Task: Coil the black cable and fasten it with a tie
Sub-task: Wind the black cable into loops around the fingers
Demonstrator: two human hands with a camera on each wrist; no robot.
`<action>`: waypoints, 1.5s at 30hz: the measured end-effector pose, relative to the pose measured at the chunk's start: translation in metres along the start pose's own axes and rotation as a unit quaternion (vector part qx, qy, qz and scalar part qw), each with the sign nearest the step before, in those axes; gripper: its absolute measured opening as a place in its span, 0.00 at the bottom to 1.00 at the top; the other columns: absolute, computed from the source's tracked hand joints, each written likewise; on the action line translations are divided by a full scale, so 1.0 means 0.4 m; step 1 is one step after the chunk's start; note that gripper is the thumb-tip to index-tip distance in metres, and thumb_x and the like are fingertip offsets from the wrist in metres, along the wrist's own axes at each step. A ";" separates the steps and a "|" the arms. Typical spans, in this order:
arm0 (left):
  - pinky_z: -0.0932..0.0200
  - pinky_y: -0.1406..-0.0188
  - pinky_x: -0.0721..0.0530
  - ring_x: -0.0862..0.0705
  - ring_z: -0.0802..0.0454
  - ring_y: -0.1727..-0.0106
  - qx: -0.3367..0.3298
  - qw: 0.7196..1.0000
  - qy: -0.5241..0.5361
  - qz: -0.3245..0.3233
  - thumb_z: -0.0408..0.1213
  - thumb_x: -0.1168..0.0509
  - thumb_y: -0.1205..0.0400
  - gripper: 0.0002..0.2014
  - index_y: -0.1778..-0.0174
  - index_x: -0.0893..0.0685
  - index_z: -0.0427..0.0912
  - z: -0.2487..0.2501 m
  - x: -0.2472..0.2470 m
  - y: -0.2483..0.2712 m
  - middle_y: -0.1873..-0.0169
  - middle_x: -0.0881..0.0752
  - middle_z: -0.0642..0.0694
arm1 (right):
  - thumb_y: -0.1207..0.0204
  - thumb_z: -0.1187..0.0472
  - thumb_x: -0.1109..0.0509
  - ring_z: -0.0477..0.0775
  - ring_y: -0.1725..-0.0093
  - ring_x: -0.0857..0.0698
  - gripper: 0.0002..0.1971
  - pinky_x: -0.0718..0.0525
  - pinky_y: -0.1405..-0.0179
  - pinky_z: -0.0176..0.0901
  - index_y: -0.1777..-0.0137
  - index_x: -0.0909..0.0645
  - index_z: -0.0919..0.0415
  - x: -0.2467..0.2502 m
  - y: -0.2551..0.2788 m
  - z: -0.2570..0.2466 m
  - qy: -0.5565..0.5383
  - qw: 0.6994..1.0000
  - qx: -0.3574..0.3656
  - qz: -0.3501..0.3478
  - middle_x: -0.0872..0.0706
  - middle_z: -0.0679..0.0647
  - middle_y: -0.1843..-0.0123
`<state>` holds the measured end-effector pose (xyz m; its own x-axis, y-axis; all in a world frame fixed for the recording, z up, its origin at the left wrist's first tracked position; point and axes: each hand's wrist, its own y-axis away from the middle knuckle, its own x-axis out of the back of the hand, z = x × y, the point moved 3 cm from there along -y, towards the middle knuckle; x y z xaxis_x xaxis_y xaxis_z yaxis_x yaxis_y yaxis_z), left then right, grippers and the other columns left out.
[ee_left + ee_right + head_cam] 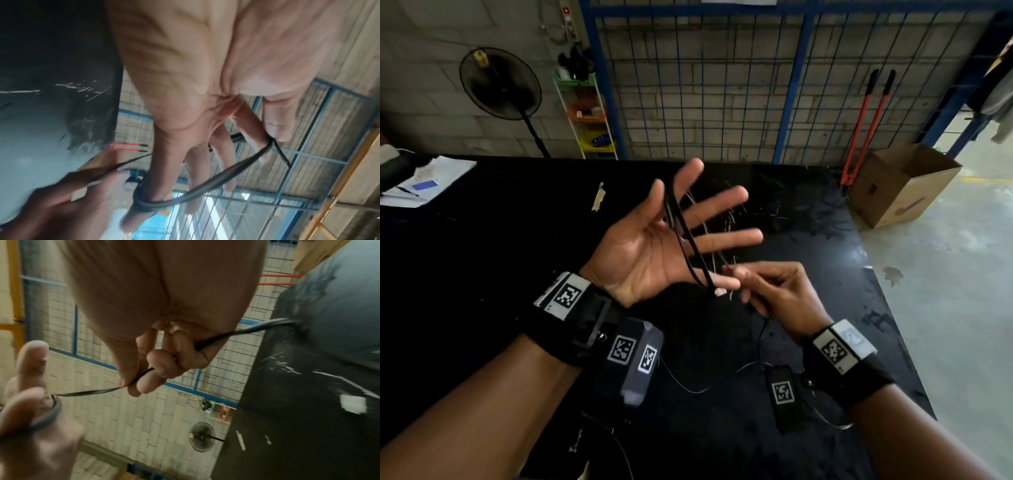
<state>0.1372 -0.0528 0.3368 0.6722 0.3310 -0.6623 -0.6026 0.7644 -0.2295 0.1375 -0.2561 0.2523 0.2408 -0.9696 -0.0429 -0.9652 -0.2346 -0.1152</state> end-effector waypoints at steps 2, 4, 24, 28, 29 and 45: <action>0.02 0.29 0.49 0.46 0.19 0.11 -0.042 0.999 0.004 0.024 0.48 0.38 0.11 0.21 0.22 0.21 0.53 0.030 0.013 -0.002 0.12 0.35 0.36 | 0.20 0.60 0.25 0.46 0.81 0.28 0.12 0.33 0.82 0.32 0.44 0.06 0.64 -0.006 0.022 0.037 0.000 0.999 -0.032 0.006 0.18 0.52 0.76; 0.03 0.29 0.46 0.44 0.21 0.11 -0.072 0.995 -0.016 0.067 0.50 0.39 0.12 0.20 0.22 0.22 0.56 0.049 0.032 -0.001 0.12 0.37 0.38 | 0.19 0.60 0.25 0.48 0.79 0.28 0.10 0.32 0.80 0.33 0.42 0.05 0.61 -0.014 0.042 0.055 0.014 0.999 -0.047 -0.002 0.19 0.53 0.77; 0.22 0.23 0.26 0.20 0.53 0.20 0.218 0.878 -0.395 0.157 0.53 0.37 0.13 0.19 0.30 0.11 0.54 -0.081 0.069 -0.006 0.24 0.14 0.51 | 0.25 0.61 0.18 0.47 0.58 0.06 0.06 0.09 0.52 0.39 0.50 0.05 0.60 0.069 -0.055 -0.194 0.250 0.958 0.129 -0.048 0.04 0.50 0.58; 0.16 0.23 0.31 0.23 0.28 0.18 0.181 0.956 -0.207 0.098 0.47 0.41 0.12 0.22 0.24 0.17 0.47 -0.086 0.043 0.002 0.19 0.21 0.35 | 0.24 0.65 0.21 0.43 0.67 0.14 0.09 0.16 0.64 0.30 0.46 0.08 0.68 0.077 -0.073 -0.174 0.115 0.987 0.107 -0.042 0.06 0.54 0.64; 0.13 0.25 0.35 0.26 0.24 0.17 0.164 0.970 -0.167 0.070 0.48 0.40 0.12 0.22 0.23 0.17 0.48 -0.083 0.033 0.002 0.17 0.23 0.33 | 0.22 0.65 0.23 0.46 0.64 0.11 0.10 0.14 0.62 0.34 0.44 0.08 0.69 0.071 -0.072 -0.153 0.079 0.992 0.091 -0.044 0.05 0.55 0.61; 0.08 0.26 0.38 0.22 0.33 0.18 -0.108 0.933 -0.149 0.310 0.53 0.40 0.17 0.21 0.28 0.15 0.61 0.051 0.103 0.016 0.21 0.17 0.42 | 0.19 0.54 0.22 0.56 0.72 0.22 0.07 0.24 0.69 0.49 0.46 0.04 0.50 -0.056 0.049 0.006 0.103 0.993 -0.023 -0.049 0.12 0.69 0.68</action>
<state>0.1697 -0.0231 0.3227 0.2352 0.8366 -0.4947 -0.9665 0.2552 -0.0281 0.1136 -0.2389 0.2487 0.3115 -0.9347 0.1714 -0.9432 -0.3261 -0.0640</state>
